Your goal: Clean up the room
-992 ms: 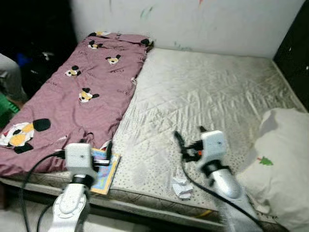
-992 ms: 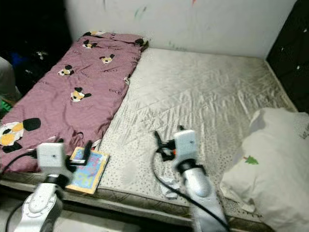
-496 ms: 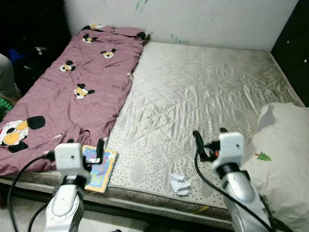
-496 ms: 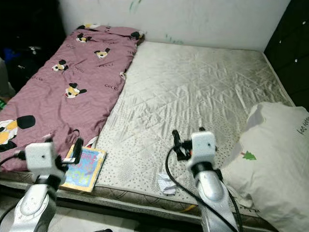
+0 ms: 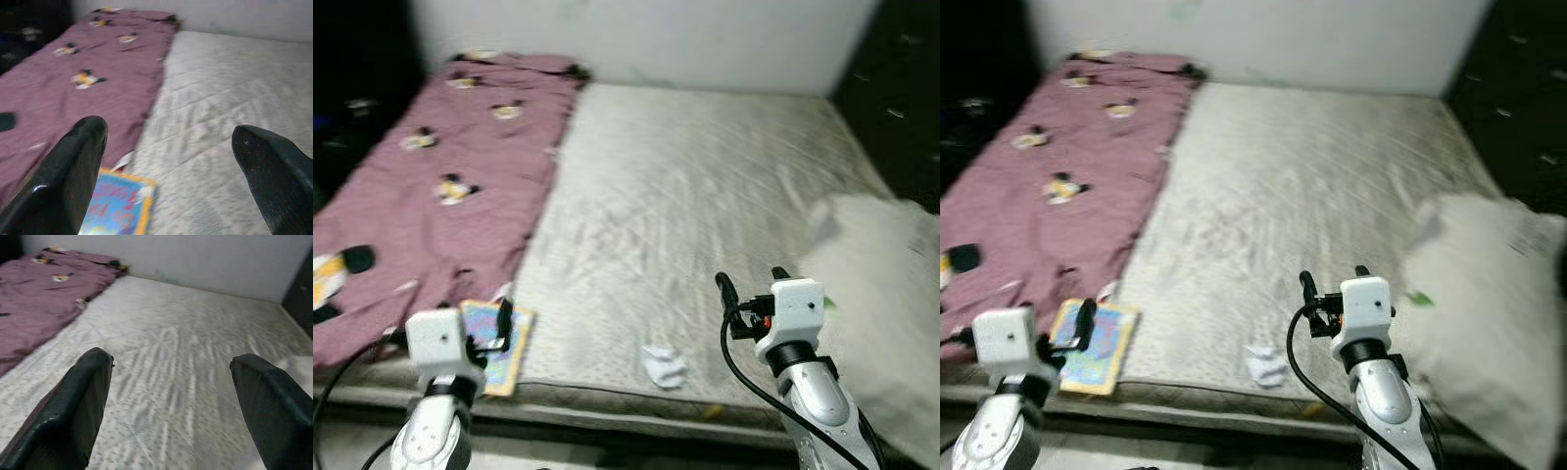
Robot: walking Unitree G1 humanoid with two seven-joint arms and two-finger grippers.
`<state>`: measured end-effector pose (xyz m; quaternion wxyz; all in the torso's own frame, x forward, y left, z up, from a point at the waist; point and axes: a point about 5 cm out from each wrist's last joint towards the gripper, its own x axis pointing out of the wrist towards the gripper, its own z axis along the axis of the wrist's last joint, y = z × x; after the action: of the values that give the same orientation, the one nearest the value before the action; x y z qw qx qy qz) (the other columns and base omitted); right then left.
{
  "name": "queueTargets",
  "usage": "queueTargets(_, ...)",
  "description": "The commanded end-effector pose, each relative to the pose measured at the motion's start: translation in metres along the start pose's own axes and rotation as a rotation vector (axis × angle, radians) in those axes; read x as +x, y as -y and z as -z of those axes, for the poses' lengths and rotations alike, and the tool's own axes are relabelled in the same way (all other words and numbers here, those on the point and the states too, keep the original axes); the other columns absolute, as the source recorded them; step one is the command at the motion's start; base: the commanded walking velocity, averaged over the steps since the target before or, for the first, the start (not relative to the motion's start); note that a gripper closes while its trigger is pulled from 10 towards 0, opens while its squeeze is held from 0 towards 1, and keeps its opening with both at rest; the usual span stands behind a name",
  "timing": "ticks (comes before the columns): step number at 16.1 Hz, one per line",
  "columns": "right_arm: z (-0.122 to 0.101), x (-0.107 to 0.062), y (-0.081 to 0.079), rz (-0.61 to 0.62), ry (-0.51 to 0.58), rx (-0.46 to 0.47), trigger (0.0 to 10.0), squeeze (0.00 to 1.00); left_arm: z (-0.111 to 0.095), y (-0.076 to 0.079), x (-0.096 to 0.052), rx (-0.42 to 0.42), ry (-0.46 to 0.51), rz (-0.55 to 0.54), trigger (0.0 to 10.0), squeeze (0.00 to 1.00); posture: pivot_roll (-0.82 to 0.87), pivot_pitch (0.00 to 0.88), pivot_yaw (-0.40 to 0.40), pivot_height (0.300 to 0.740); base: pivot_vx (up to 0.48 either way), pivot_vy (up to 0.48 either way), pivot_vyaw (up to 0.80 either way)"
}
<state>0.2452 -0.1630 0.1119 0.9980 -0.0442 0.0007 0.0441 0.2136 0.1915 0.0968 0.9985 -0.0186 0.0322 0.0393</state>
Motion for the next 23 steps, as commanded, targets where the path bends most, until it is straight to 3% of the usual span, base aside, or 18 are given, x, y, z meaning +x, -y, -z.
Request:
queueTargets(1, -0.001, 0.002, -0.002, -0.009, -0.003, 0.004, 10.0, 0.00, 0.001, -0.001, -0.002, 0.009, -0.014, 0.003, 10.0, 0.00, 0.02, 0.095, -0.030, 0.740, 0.000, 0.000, -0.42)
queueTargets(6, 0.003, -0.002, -0.005, 0.018, 0.000, 0.019, 10.0, 0.00, 0.004, -0.004, -0.001, 0.010, -0.017, -0.011, 10.0, 0.00, 0.02, 0.052, 0.000, 0.740, 0.000, 0.000, 0.00)
queueTargets(9, 0.000, 0.003, -0.012, -0.002, 0.020, 0.045, 10.0, 0.00, -0.001, 0.001, 0.011, 0.018, 0.006, 0.011, 10.0, 0.00, 0.02, 0.029, 0.008, 0.740, 0.000, 0.000, 0.00)
queueTargets(16, 0.000, 0.006, -0.016, -0.025, 0.034, 0.030, 10.0, 0.00, -0.001, 0.006, 0.016, 0.014, 0.014, 0.025, 10.0, 0.00, 0.02, 0.017, 0.005, 0.740, 0.000, 0.000, 0.00)
queueTargets(23, 0.006, 0.007, -0.016, -0.040, 0.010, 0.046, 10.0, 0.00, -0.001, 0.012, 0.021, -0.004, 0.022, 0.042, 10.0, 0.00, 0.02, 0.024, -0.002, 0.661, 0.000, 0.000, 0.00)
